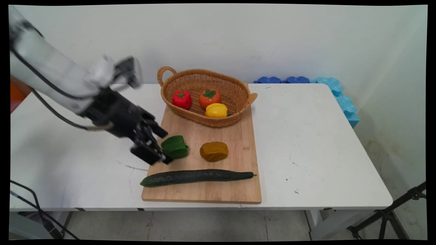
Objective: Pick up the cucumber from the cutting board
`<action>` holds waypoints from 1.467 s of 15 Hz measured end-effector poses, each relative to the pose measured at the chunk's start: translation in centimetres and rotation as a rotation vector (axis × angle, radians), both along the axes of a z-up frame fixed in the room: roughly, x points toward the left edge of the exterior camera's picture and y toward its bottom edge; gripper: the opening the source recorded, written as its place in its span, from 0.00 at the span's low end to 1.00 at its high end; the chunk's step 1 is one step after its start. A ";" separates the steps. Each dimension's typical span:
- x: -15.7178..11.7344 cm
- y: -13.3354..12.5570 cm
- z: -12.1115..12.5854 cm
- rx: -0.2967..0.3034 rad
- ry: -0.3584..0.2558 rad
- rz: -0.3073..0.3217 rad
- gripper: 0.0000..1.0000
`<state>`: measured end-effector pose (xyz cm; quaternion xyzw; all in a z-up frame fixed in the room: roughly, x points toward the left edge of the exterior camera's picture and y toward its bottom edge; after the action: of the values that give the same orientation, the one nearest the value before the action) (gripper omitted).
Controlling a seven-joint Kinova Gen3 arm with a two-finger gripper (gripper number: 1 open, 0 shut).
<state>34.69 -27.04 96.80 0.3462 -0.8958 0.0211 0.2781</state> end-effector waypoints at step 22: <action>-7.6 -3.6 -13.3 0.014 -0.168 -0.103 0.00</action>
<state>27.06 -30.59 83.51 0.2988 -0.9326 0.0295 0.2004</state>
